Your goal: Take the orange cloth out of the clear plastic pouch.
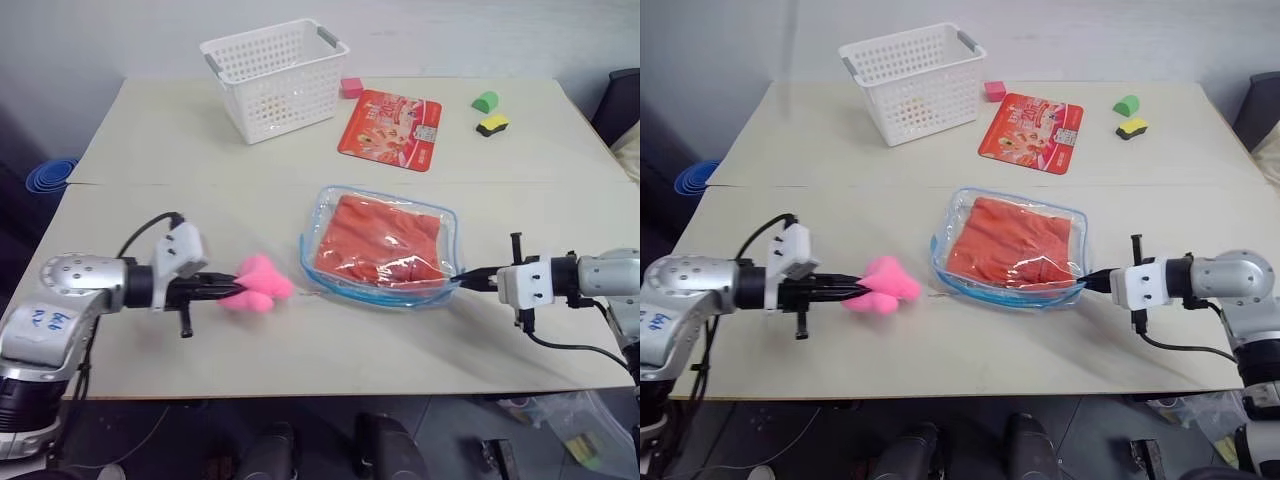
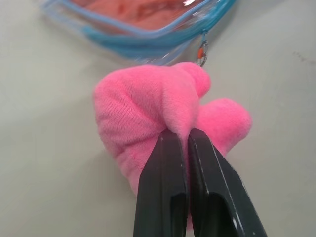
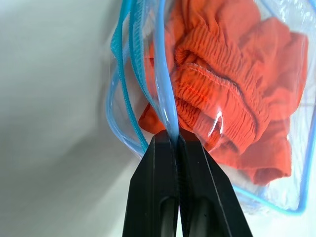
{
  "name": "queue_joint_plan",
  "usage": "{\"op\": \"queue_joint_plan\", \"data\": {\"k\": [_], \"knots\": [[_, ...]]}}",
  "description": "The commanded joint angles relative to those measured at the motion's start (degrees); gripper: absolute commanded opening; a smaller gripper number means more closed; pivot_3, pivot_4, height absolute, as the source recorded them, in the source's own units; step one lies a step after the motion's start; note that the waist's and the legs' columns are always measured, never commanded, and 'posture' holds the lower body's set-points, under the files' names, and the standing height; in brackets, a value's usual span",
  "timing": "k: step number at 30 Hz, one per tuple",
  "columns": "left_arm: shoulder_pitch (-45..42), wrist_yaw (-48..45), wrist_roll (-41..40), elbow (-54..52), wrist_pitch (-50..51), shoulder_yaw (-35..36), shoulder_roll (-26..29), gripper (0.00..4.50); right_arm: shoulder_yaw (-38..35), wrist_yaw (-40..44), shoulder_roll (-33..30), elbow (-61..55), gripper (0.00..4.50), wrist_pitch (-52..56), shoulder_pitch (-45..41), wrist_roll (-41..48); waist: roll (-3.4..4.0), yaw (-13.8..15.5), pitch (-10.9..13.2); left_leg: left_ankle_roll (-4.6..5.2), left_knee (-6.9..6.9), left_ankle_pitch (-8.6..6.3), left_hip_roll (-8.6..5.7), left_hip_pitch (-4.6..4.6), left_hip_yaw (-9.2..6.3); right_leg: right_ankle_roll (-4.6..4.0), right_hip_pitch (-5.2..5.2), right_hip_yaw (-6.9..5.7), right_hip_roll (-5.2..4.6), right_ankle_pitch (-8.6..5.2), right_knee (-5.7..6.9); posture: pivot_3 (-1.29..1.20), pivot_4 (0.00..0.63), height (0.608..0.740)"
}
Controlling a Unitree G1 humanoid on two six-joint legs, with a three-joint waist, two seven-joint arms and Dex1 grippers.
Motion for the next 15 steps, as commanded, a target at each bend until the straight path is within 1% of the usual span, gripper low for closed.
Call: {"op": "queue_joint_plan", "data": {"k": [1, 7, 10, 12, 15], "knots": [[0.33, -0.11, -1.48, 2.97, 0.07, 5.46, 2.47, 0.0, -1.24, 1.09, -1.81, 2.73, 0.06, -1.01, -2.14, 0.62, 0.01, -0.03, 0.0, 0.0, 0.0, 0.0, 0.0, 0.01, 0.01, 0.0, 0.0, 0.01, 0.0, 0.0, 0.01, 0.0, 0.15, 0.74], [1.15, 0.7, -1.53, 3.39, -0.77, 5.35, 2.82, 0.0, -0.82, 1.63, -1.3, 4.74, 0.06, -1.69, -3.85, 0.28, 0.01, 0.12, 0.0, 0.0, 0.0, 0.0, -0.03, -0.02, -0.03, -0.01, 0.0, -0.04, -0.05, 0.0, 0.0, 0.0, 0.15, 0.74], [2.04, 0.73, -4.52, 1.52, 2.56, 5.96, 1.96, 0.0, -0.94, 1.68, -1.09, 4.92, 0.06, -0.78, -4.01, 0.61, 0.01, 0.02, 0.0, 0.0, -0.01, 0.0, -0.03, -0.02, -0.03, -0.01, 0.0, -0.05, -0.06, 0.0, 0.0, 0.0, 0.15, 0.74], [2.44, 1.25, -5.56, -0.16, 3.34, 4.96, 0.97, 0.0, -1.0, 2.0, -0.66, 3.64, 0.06, 1.5, -3.42, 1.66, 0.01, 0.01, 0.0, 0.0, -0.01, 0.0, -0.03, -0.02, -0.02, -0.01, 0.0, -0.04, -0.06, 0.0, 0.01, 0.0, 0.15, 0.74], [2.71, 4.43, -5.39, -1.37, 4.74, 2.74, -1.74, 0.75, -1.08, 0.51, 0.01, 1.72, 0.69, 3.41, -1.92, 1.31, 0.01, 0.14, 0.0, 0.0, 0.0, 0.0, -0.03, -0.02, -0.03, -0.01, 0.0, -0.04, -0.06, 0.0, 0.02, 0.0, 0.15, 0.74]]}}
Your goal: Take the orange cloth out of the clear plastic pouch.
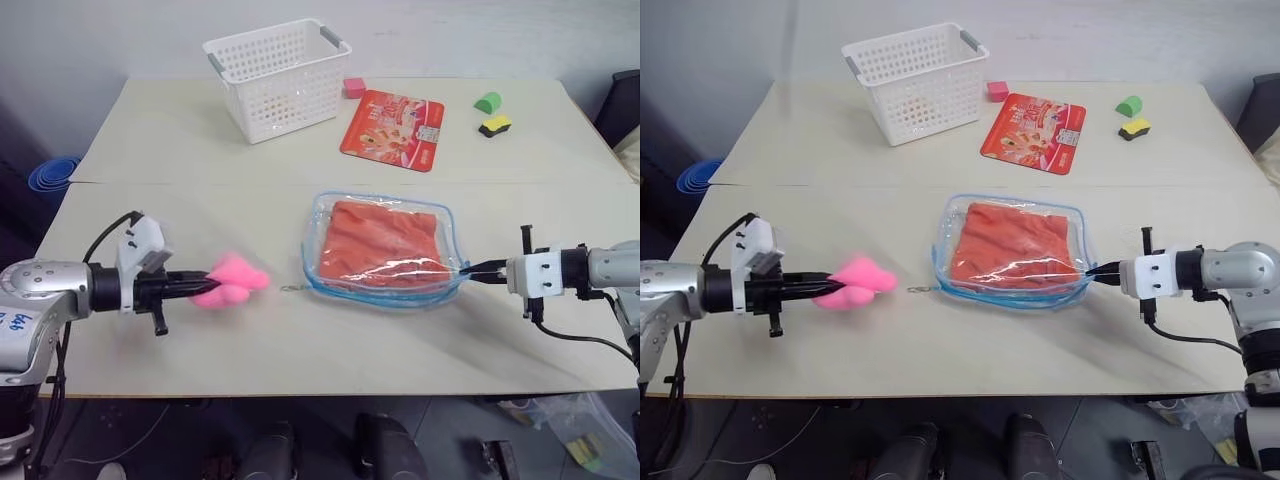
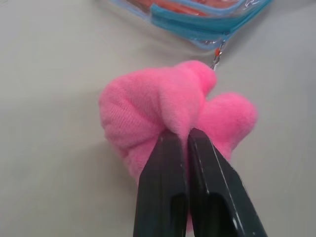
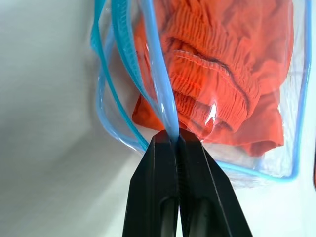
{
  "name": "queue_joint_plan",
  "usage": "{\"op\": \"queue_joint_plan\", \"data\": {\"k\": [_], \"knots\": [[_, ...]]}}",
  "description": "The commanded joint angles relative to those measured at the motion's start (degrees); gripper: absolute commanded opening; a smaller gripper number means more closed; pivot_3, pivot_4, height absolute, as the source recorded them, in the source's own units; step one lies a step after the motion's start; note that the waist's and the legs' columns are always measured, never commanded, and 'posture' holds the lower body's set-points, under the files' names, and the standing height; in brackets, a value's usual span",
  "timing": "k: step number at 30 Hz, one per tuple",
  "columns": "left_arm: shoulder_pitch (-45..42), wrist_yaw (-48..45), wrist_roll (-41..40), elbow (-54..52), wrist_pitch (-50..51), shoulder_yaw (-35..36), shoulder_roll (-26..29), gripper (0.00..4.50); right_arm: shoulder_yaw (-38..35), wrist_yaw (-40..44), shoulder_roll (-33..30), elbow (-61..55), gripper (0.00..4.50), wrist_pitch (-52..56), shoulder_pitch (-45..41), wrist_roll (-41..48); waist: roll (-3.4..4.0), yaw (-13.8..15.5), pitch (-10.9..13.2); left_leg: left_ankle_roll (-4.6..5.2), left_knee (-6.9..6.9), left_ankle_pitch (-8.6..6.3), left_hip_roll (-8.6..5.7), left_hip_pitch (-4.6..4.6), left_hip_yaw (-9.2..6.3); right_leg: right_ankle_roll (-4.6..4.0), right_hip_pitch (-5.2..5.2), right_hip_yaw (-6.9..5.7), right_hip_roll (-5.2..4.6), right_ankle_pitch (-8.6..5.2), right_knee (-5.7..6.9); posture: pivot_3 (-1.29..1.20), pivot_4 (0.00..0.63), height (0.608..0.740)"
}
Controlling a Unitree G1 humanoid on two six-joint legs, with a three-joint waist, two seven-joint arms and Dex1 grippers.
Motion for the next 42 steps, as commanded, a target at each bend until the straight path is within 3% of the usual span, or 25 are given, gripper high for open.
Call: {"op": "queue_joint_plan", "data": {"k": [1, 7, 11, 12, 16, 20, 22, 25, 29, 32, 35, 42], "knots": [[0.89, 3.27, -0.46, -2.43, 1.03, -0.96, -2.17, 1.05, -1.3, -1.95, 0.03, -2.44, 1.01, 1.01, 1.76, 0.28, 0.01, 0.07, 0.0, 0.0, 0.0, 0.0, 0.0, 0.0, 0.0, 0.0, 0.0, 0.0, 0.0, 0.0, 0.0, 0.0, 0.15, 0.74], [6.17, 4.02, -2.29, -5.15, 0.53, 2.09, -3.54, 2.94, -6.6, -5.53, -1.56, -14.41, 3.08, 11.86, 13.26, 6.52, 0.01, 0.19, -0.01, -0.01, -0.02, 0.0, 0.0, -0.02, -0.04, 0.0, 0.0, -0.02, -0.01, 0.0, 0.01, 0.0, 0.15, 0.74], [8.61, 2.47, -2.14, -4.97, -1.23, 4.85, -1.46, 4.22, -12.46, -7.88, -4.11, -21.5, 4.47, 17.41, 22.5, 7.78, 0.02, 0.23, -0.01, -0.01, 0.0, 0.0, -0.01, 0.03, -0.01, 0.0, 0.03, 0.01, -0.04, 0.0, 0.01, 0.0, 0.15, 0.74], [8.25, 2.43, -1.15, -3.88, -1.87, 5.58, -0.14, 4.48, -15.23, -8.72, -4.99, -23.36, 4.5, 19.54, 25.11, 8.45, 0.02, 0.44, -0.01, -0.01, 0.0, 0.0, -0.01, 0.03, -0.02, 0.0, 0.03, 0.0, -0.04, 0.0, 0.01, 0.0, 0.15, 0.74], [4.3, -1.6, -2.14, -1.43, -4.24, 7.9, 5.14, 4.48, -26.23, -6.63, -8.61, -34.9, 4.5, 36.83, 38.24, 16.33, 0.04, 0.94, 0.0, -0.02, -0.05, -0.01, -0.02, 0.01, -0.05, -0.02, 0.04, -0.02, -0.04, -0.01, -0.05, 0.0, 0.15, 0.74], [-10.76, -4.42, -3.81, -1.91, -3.21, 0.77, 6.85, 4.48, -33.36, -10.73, -7.14, -49.03, 4.5, 56.77, 42.95, 31.1, 0.03, 1.45, 0.0, -0.03, -0.02, -0.02, 0.0, 0.05, -0.09, -0.02, 0.16, -0.05, -0.05, -0.01, -0.11, 0.0, 0.15, 0.74], [-15.36, -4.81, -3.36, -2.17, -3.13, -3.11, 5.1, 4.48, -34.15, -12.64, -6.62, -52.46, 4.5, 62.22, 43.07, 34.35, 0.11, 1.52, -0.05, -0.03, -0.03, -0.02, -0.04, 0.13, -0.09, -0.01, 0.22, -0.03, -0.06, 0.0, -0.09, 0.0, 0.15, 0.74], [-24.71, -5.79, -0.54, -2.11, -5.47, -14.84, -3.76, 4.48, -34.0, -16.41, -4.73, -58.8, 4.5, 68.92, 42.24, 40.89, 0.11, 1.82, -0.06, -0.04, -0.09, -0.03, -0.06, 0.15, -0.09, -0.01, 0.21, -0.08, -0.03, 0.0, -0.04, 0.0, 0.15, 0.74], [-29.92, -7.19, 12.54, 4.62, -17.92, -30.07, -13.78, 4.48, -33.84, -21.07, -2.03, -65.5, 4.5, 73.68, 42.15, 44.62, 0.11, 2.25, -0.05, 0.04, 0.02, 0.02, -0.24, 0.04, -0.1, 0.04, 0.2, -0.16, 0.16, 0.02, -0.02, 0.0, 0.15, 0.74], [-32.32, -5.99, 17.59, 9.68, -23.07, -34.51, -19.03, 4.48, -34.29, -22.7, -0.6, -67.91, 4.5, 74.74, 43.32, 44.51, -0.02, 1.93, 0.03, 0.11, 0.01, 0.03, -0.26, -0.06, 0.0, 0.06, 0.11, -0.18, 0.25, 0.03, -0.04, 0.0, 0.15, 0.74], [-33.37, -7.52, 22.78, 13.84, -30.46, -38.03, -20.51, 4.48, -35.25, -23.95, 0.77, -69.45, 4.5, 75.3, 44.75, 44.21, -0.01, 1.7, 0.02, 0.14, -0.01, 0.05, -0.25, -0.03, 0.04, 0.07, 0.09, -0.17, 0.25, 0.03, -0.02, 0.0, 0.15, 0.74], [-33.83, -6.91, 27.01, 19.29, -34.54, -38.34, -23.94, 4.48, -37.23, -24.84, 2.27, -70.7, 4.5, 75.59, 46.81, 44.14, -0.02, 1.84, 0.02, 0.2, 0.0, 0.08, -0.25, -0.01, 0.07, 0.11, 0.08, -0.17, 0.23, 0.05, 0.01, 0.0, 0.15, 0.74]]}}
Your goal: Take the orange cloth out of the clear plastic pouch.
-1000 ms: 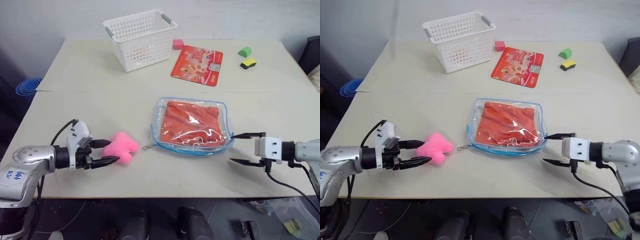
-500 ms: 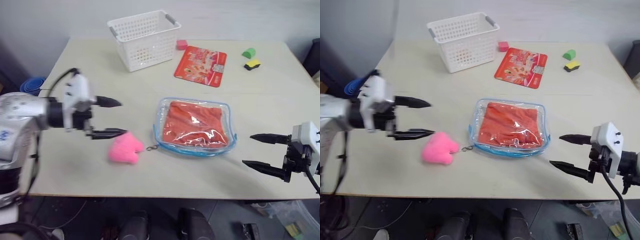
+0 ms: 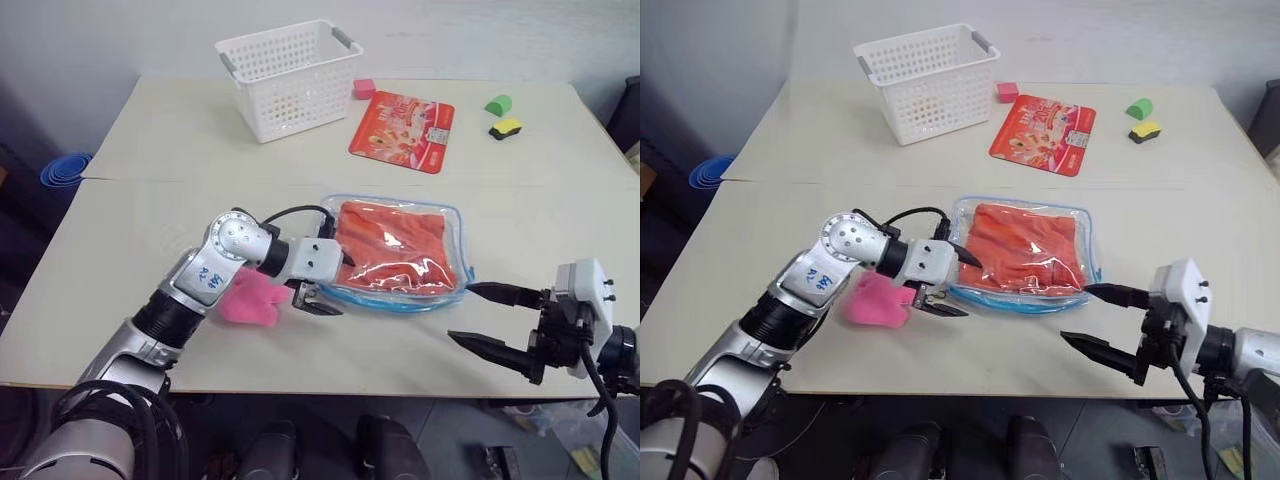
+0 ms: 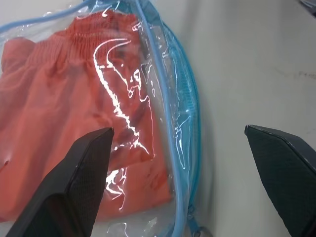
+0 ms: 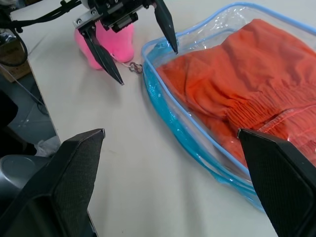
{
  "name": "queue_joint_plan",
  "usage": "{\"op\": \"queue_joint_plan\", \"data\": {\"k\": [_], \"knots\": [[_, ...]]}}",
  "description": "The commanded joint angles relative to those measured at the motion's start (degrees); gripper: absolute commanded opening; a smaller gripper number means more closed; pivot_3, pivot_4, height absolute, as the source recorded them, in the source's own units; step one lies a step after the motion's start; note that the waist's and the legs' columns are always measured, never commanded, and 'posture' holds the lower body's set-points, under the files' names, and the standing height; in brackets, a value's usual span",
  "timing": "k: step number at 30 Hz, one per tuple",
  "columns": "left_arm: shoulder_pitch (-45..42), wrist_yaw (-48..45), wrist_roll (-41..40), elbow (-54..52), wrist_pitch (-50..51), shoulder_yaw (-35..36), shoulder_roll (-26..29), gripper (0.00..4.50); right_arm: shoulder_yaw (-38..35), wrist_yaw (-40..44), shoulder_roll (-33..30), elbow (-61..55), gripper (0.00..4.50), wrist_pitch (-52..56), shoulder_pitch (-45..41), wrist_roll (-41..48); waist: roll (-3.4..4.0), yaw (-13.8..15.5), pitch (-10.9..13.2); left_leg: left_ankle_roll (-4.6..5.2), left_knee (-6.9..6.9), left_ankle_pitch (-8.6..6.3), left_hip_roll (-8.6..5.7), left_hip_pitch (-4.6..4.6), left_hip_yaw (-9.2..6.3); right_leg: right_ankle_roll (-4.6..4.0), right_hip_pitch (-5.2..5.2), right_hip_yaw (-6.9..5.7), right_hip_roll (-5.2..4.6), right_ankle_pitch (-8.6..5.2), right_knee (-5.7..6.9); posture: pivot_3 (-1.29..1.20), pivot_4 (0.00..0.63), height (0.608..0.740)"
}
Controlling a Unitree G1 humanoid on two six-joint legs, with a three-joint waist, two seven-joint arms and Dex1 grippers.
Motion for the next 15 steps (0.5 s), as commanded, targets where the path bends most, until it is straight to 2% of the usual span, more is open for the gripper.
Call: {"op": "queue_joint_plan", "data": {"k": [1, 3, 6, 15], "knots": [[-0.43, -0.35, 1.68, -0.01, -1.58, -0.14, -0.63, 4.48, -2.72, -0.56, 0.97, -1.97, 4.5, 0.04, 0.2, 1.17, 0.0, 0.01, 0.0, 0.0, 0.0, 0.0, 0.0, -0.01, -0.02, 0.0, 0.0, 0.0, -0.01, 0.0, 0.0, 0.0, 0.15, 0.74], [-0.32, 0.42, 2.96, 0.79, -2.55, -0.23, -1.09, 4.48, -2.92, -0.61, 1.11, -2.13, 4.5, 0.15, 0.25, 1.35, 0.0, 0.01, 0.0, 0.0, 0.0, 0.0, 0.0, 0.0, -0.03, 0.0, 0.0, 0.01, -0.01, 0.0, 0.01, 0.0, 0.15, 0.74], [0.23, 1.46, 3.75, 1.57, -3.03, 0.13, -2.17, 3.88, -2.8, -0.63, 1.27, -2.21, 4.5, 0.09, 0.32, 1.34, 0.0, 0.03, 0.0, 0.01, 0.0, 0.0, -0.02, -0.01, -0.03, 0.0, 0.01, 0.02, -0.04, 0.0, 0.0, 0.0, 0.15, 0.74], [0.52, 3.21, 4.55, 1.98, -3.87, 1.7, -3.36, 1.18, -1.78, 0.16, 1.39, -0.91, 4.5, -0.69, -0.17, 0.23, 0.0, 0.04, 0.0, 0.01, 0.01, 0.01, -0.04, -0.01, -0.06, 0.01, 0.01, 0.01, -0.05, 0.0, 0.01, 0.0, 0.15, 0.74]]}}
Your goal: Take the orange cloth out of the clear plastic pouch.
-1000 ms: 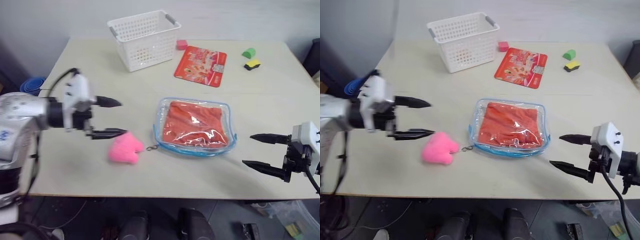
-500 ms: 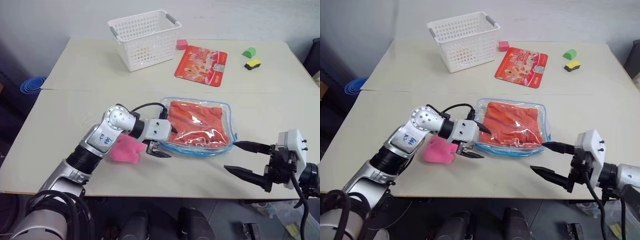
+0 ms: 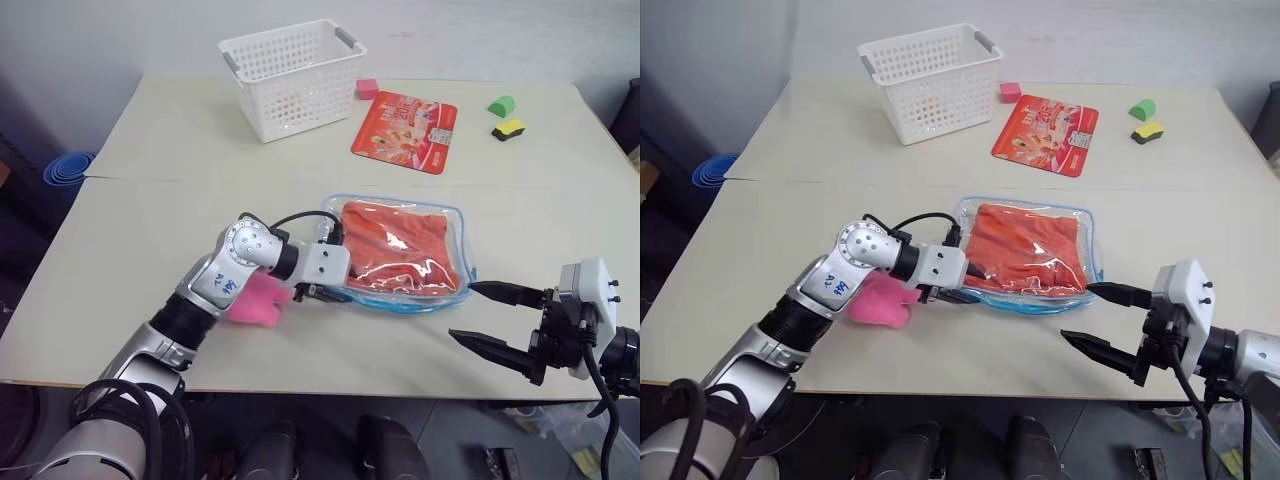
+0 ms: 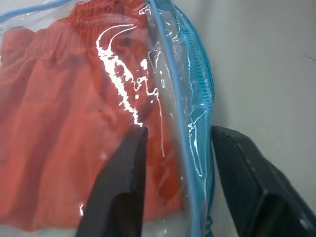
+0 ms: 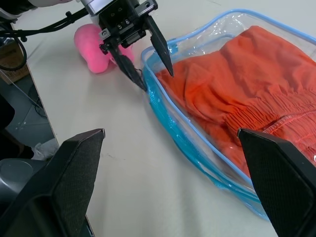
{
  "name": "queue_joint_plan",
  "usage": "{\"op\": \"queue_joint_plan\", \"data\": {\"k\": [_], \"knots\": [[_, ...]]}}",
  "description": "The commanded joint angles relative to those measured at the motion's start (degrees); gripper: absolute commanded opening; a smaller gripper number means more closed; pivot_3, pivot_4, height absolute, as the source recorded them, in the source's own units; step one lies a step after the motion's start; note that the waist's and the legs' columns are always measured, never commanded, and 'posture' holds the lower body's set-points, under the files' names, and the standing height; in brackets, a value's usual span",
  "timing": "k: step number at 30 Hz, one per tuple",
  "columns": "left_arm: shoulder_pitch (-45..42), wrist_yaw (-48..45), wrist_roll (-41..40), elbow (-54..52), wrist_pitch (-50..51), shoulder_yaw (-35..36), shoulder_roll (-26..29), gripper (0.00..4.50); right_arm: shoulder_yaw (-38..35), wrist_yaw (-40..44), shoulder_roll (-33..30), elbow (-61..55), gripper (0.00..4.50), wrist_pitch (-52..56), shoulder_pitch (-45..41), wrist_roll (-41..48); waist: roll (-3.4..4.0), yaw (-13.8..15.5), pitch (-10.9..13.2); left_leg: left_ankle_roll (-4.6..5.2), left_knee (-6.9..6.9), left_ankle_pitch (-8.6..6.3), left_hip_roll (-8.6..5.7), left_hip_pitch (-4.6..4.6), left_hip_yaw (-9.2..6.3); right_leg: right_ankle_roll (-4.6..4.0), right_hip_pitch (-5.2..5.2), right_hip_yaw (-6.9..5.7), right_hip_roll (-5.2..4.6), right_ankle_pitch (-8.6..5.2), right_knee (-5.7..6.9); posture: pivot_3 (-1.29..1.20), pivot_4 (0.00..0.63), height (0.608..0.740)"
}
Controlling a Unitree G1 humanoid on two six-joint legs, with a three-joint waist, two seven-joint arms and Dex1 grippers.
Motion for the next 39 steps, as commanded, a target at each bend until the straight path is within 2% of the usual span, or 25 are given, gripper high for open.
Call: {"op": "queue_joint_plan", "data": {"k": [1, 3, 4, 7, 12, 15, 18, 24, 29, 30, 32, 35, 39], "knots": [[0.34, 0.59, 0.08, -1.37, -0.9, 1.28, -0.34, 0.85, -1.46, 0.43, 0.65, -0.11, 4.5, -0.89, -0.41, -0.13, 0.0, 0.0, 0.0, 0.0, 0.0, 0.0, 0.0, 0.0, 0.0, 0.0, 0.0, -0.01, 0.0, 0.0, 0.0, 0.0, 0.15, 0.74], [0.66, 0.63, -0.25, -2.01, -0.42, 1.52, -0.61, 0.24, -1.24, 0.61, 0.68, 0.18, 4.5, -1.19, -0.56, -0.57, 0.0, 0.0, 0.0, 0.0, 0.0, 0.0, 0.0, 0.0, 0.0, 0.0, 0.0, -0.01, 0.0, 0.0, 0.01, 0.0, 0.15, 0.74], [0.75, 0.73, -0.27, -2.21, -0.2, 1.59, -0.72, 0.08, -1.12, 0.68, 0.71, 0.31, 4.5, -1.3, -0.62, -0.76, 0.0, 0.0, 0.0, 0.0, 0.0, 0.0, -0.01, 0.0, 0.0, 0.0, 0.0, -0.01, 0.0, 0.0, 0.01, 0.0, 0.15, 0.74], [1.0, 0.82, -0.14, -2.8, 1.08, 1.6, -0.94, 0.08, -0.59, 1.17, 0.76, 0.61, 4.5, -1.88, -0.82, -1.76, 0.0, 0.01, 0.0, 0.0, 0.0, 0.0, -0.01, 0.0, -0.01, 0.0, 0.0, -0.01, -0.01, 0.0, 0.01, 0.0, 0.15, 0.74], [1.65, 1.78, -7.07, -7.22, 9.2, 6.55, -4.22, 0.08, 1.7, 1.29, 1.66, 0.62, 4.5, -4.62, -2.01, -4.89, 0.0, 0.05, 0.0, 0.01, 0.01, 0.01, -0.05, -0.03, -0.06, 0.01, 0.0, 0.02, -0.04, 0.0, 0.01, 0.0, 0.15, 0.74], [2.9, 3.81, -10.95, -10.22, 14.71, 10.35, -5.38, 0.0, 5.56, 0.57, 2.81, -0.22, 3.93, -6.08, -3.92, -7.31, 0.01, -0.05, 0.0, 0.01, 0.03, 0.01, -0.06, -0.03, -0.11, 0.01, 0.0, 0.08, -0.06, 0.0, 0.02, 0.0, 0.15, 0.74], [3.82, 5.45, -13.29, -12.69, 20.19, 12.25, -5.77, 0.0, 10.67, 0.84, 2.82, -0.49, 2.91, -9.14, -5.57, -12.24, 0.01, -0.16, -0.01, 0.0, 0.02, 0.01, -0.05, -0.01, -0.11, 0.01, 0.0, 0.08, -0.06, 0.0, 0.04, 0.0, 0.15, 0.74], [6.05, 7.28, -13.74, -16.71, 23.31, 12.11, -5.57, 0.0, 25.0, -8.71, 6.96, 7.56, 0.88, -16.89, -19.58, -31.72, 0.03, -0.34, -0.02, -0.06, 0.05, 0.05, -0.05, 0.02, -0.06, 0.01, -0.02, 0.13, -0.03, 0.0, 0.06, 0.0, 0.15, 0.74], [5.28, 9.25, -13.87, -17.4, 24.28, 12.32, -6.57, 0.0, 31.38, -8.8, 6.83, 13.16, 0.88, -27.58, -22.52, -42.97, 0.03, 0.0, -0.02, -0.06, 0.03, 0.05, -0.18, -0.09, -0.24, 0.0, -0.05, 0.04, -0.08, 0.0, 0.05, 0.0, 0.15, 0.74], [4.98, 9.74, -13.84, -17.35, 24.33, 12.42, -6.84, 0.0, 32.25, -8.65, 6.73, 14.4, 1.07, -29.52, -22.73, -44.58, 0.02, -0.04, -0.02, -0.05, 0.01, 0.05, -0.23, -0.1, -0.24, 0.01, -0.05, 0.04, -0.11, 0.0, 0.05, 0.0, 0.15, 0.74], [4.6, 10.43, -13.95, -17.5, 24.65, 12.57, -7.12, 0.0, 33.43, -7.93, 6.36, 16.29, 1.48, -31.87, -22.82, -46.54, 0.02, -0.09, -0.02, -0.02, 0.01, 0.06, -0.27, -0.1, -0.24, 0.01, -0.05, 0.01, -0.14, 0.0, 0.05, 0.0, 0.15, 0.74], [4.57, 10.83, -14.4, -18.39, 25.44, 12.67, -7.2, 0.0, 34.31, -9.45, 6.79, 18.92, 2.48, -35.28, -23.57, -50.38, 0.03, -0.26, -0.02, 0.01, 0.02, 0.08, -0.28, -0.09, -0.19, 0.02, -0.05, -0.06, -0.14, 0.01, 0.06, 0.0, 0.15, 0.74], [5.43, 10.68, -15.74, -20.89, 27.06, 12.39, -7.01, 0.0, 34.6, -12.54, 9.25, 21.49, 3.8, -34.69, -25.75, -53.5, 0.03, -0.5, -0.02, 0.0, 0.02, 0.08, -0.24, -0.05, -0.15, 0.02, -0.05, -0.05, -0.12, 0.01, 0.07, 0.0, 0.15, 0.74]]}}
